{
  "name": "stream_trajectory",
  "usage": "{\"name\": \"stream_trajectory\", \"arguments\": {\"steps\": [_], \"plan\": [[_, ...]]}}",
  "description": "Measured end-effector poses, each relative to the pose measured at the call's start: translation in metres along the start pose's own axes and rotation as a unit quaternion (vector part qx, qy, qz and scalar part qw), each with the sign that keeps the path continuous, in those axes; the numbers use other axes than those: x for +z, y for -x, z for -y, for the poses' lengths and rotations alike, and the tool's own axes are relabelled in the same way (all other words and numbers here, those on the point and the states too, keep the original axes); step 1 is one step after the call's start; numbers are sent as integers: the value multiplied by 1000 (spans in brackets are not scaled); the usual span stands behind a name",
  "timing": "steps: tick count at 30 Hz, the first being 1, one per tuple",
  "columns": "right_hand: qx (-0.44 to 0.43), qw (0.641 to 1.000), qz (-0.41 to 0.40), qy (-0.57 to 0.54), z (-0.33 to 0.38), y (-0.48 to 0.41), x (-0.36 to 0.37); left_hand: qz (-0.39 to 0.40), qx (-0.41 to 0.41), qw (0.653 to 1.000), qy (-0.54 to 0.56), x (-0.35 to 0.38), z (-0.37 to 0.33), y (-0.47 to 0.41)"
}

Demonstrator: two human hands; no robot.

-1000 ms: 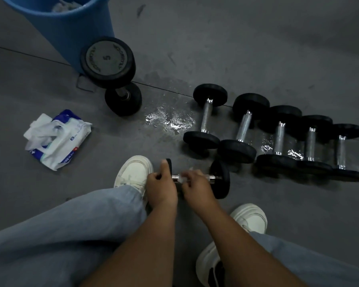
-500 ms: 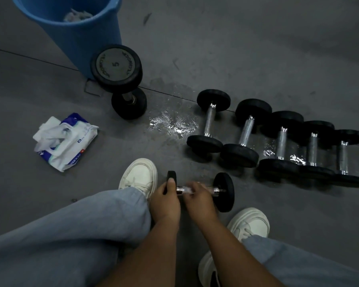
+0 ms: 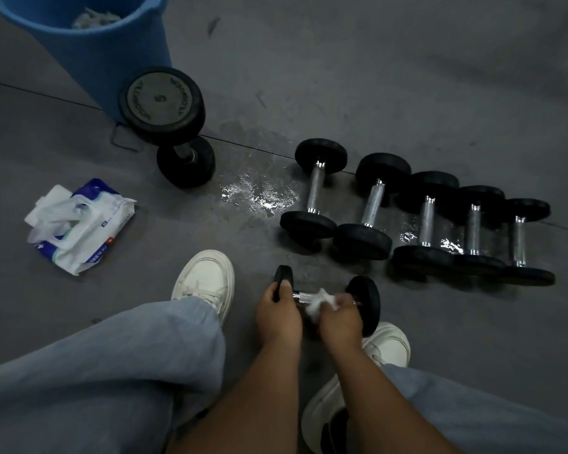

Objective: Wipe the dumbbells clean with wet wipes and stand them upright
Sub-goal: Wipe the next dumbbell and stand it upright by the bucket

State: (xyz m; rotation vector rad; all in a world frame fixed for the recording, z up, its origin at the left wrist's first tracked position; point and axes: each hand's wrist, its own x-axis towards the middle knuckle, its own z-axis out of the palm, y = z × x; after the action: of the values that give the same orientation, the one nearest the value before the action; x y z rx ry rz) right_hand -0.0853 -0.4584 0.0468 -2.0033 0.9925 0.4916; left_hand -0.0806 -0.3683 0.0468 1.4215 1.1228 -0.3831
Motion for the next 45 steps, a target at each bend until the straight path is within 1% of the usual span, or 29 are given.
{"name": "stream_trajectory", "arguments": {"steps": [1, 2, 3, 5, 6, 9, 11, 13, 14, 16, 18, 21, 22, 24, 25, 26, 28, 29, 32, 33, 34, 36, 37, 39, 40, 41, 43, 44, 45], "plan": [[-27, 998, 49, 13, 3, 2, 3, 1, -1, 1000, 5, 0, 0, 0], [-50, 997, 61, 5, 7, 3, 5, 2, 0, 1000, 13, 0, 2, -1], [-62, 997, 34, -14, 11, 0, 4, 1, 5, 1000, 17, 0, 2, -1], [-50, 994, -92, -43, 14, -10, -2, -3, 16, 999, 29, -2, 1, 0], [-47, 992, -116, -34, 15, -11, -4, -2, 18, 999, 37, -3, 2, 0], [-124, 989, 24, 82, 15, -11, 2, 18, 12, 999, 41, -3, -3, 1], [-97, 992, 17, 84, 14, -14, -2, 17, 8, 999, 37, -1, -7, -3], [-56, 995, -69, 45, 8, -20, -6, 11, 1, 999, 43, 1, -10, -6], [-60, 994, -74, 58, 7, -18, -6, 11, 1, 999, 41, 2, -10, -6], [-94, 991, 8, 92, 7, -7, -1, 16, 3, 999, 27, 2, -9, -7], [-90, 992, 28, 78, 7, -2, -1, 18, 7, 999, 27, 1, -9, -7], [-36, 996, -73, 24, -2, -4, -4, 8, 5, 999, 40, 3, -12, -6], [-36, 998, -40, 37, -3, -1, -1, 12, 6, 999, 42, 3, -13, -5], [-59, 992, 76, 78, -3, 10, 6, 35, 14, 999, 26, 3, -12, -3], [-56, 994, 70, 60, -4, 8, 9, 47, 22, 999, 16, 2, -11, -1], [-29, 999, 28, 18, -3, 4, 9, 54, 31, 998, 11, 0, -10, -1], [31, 993, -100, -61, 0, -2, 7, 66, 51, 996, -10, -3, -7, -2], [47, 991, -101, -81, 2, -3, 9, 69, 58, 996, -21, -4, -7, -3], [-18, 995, 90, -47, 9, 5, 14, 71, 65, 995, -33, -2, -10, -7], [-32, 993, 101, -51, 12, 5, 11, 71, 67, 995, -35, -1, -12, -7], [-23, 995, 71, -73, 13, 2, 7, 70, 67, 995, -38, -1, -13, -8], [28, 994, -36, -103, 11, -5, 0, 73, 64, 994, -47, 0, -17, -8], [33, 996, -33, -77, 13, -3, -3, 81, 59, 993, -63, 0, -19, -8], [-18, 997, 74, -12, 14, 2, 1, 102, 42, 988, -111, -1, -27, -7], [-33, 995, 96, 4, 14, 4, 3, 112, 33, 985, -126, -2, -32, -6], [-23, 996, 81, -13, 16, 3, 4, 119, 31, 983, -135, -4, -36, -5], [0, 997, -44, -66, 21, 0, -3, 128, 47, 976, -167, -8, -38, -3], [-8, 995, -79, -52, 21, -3, -6, 130, 53, 972, -188, -10, -37, -4], [-24, 999, -39, -8, 20, -2, -6, 132, 63, 969, -200, -10, -35, -5]]}}
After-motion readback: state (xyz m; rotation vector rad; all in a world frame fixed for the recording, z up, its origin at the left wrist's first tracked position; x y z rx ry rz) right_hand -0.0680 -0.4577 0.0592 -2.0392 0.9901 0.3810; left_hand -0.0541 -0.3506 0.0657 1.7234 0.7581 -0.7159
